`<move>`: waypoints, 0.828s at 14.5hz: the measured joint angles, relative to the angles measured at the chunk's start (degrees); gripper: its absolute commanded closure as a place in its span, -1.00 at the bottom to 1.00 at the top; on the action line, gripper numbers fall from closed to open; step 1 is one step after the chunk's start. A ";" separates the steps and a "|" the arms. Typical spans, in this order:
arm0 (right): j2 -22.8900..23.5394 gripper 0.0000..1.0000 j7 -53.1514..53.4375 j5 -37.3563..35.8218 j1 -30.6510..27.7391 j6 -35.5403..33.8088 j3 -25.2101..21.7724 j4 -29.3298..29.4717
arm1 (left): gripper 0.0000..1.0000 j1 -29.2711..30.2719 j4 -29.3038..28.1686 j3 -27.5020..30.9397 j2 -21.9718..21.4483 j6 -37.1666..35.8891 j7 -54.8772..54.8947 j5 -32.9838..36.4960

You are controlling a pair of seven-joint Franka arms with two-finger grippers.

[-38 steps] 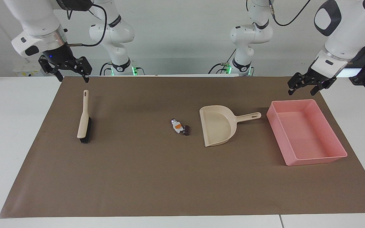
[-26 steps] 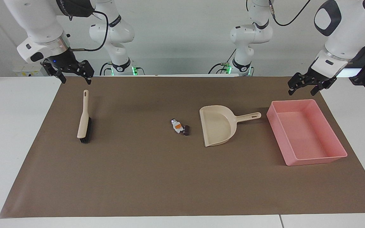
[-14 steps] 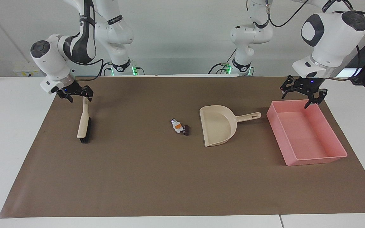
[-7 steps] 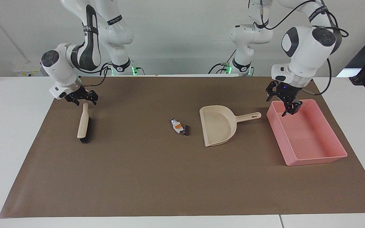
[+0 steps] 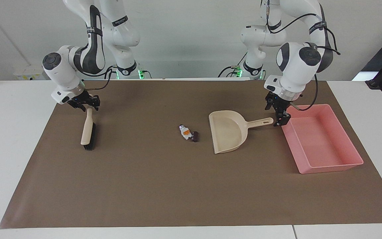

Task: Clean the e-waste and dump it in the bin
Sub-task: 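Grasp the dustpan handle with the left gripper while the right gripper grasps the brush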

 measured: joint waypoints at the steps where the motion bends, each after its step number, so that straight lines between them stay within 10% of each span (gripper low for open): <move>1: 0.00 -0.17 0.00 0.00 0.00 0.02 0.00 0.01 | -0.95 -0.45 -1.57 0.02 0.00 1.39 0.55 0.00; 4: 0.00 0.07 -0.01 0.00 0.00 0.07 0.01 0.08 | -0.94 -2.44 -4.46 -0.03 0.00 3.93 0.77 0.00; 8: 0.00 1.00 -0.02 0.00 0.00 0.09 0.01 0.13 | -0.90 -3.61 -6.42 -0.01 0.00 6.34 0.77 0.00; 12: 0.12 1.00 -0.02 3.31 0.06 -4.74 0.16 2.61 | -0.84 -5.32 -7.54 -0.06 0.15 8.42 0.72 0.00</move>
